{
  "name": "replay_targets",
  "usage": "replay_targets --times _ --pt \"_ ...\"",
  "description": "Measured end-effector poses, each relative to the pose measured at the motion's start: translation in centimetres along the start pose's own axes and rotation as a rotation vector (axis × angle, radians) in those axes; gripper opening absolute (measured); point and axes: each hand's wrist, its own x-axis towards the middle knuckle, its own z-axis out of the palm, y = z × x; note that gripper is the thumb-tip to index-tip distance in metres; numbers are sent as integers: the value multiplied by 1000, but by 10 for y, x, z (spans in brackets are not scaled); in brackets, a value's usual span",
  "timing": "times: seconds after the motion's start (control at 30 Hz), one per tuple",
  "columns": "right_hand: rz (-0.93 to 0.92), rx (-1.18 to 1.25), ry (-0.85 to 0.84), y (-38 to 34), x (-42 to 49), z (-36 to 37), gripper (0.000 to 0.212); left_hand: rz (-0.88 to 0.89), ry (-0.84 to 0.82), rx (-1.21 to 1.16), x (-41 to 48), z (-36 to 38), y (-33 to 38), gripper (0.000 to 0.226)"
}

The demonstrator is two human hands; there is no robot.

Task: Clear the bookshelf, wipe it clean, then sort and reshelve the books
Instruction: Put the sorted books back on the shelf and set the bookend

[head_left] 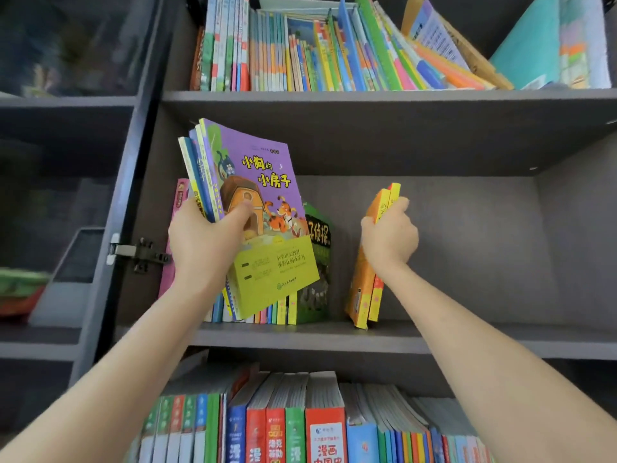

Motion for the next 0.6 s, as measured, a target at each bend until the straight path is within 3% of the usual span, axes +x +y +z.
replay_targets --times 0.07,0.13,0.27,0.37,0.47,0.6 --pt "-36 11 -49 -9 -9 14 31 21 17 5 7 -9 5 26" --pt "-22 22 -237 -14 -22 25 38 49 27 39 12 -15 8 29" --pt "20 -30 -874 1 -49 38 83 78 56 90 20 -24 12 31" --pt "117 36 -1127 18 -41 37 111 84 52 85 22 -30 13 28" --pt "77 -18 -1218 13 -37 40 119 76 38 57 23 -35 15 29" --pt "-156 -127 -1164 1 -53 43 114 63 38 32 24 -32 19 32"
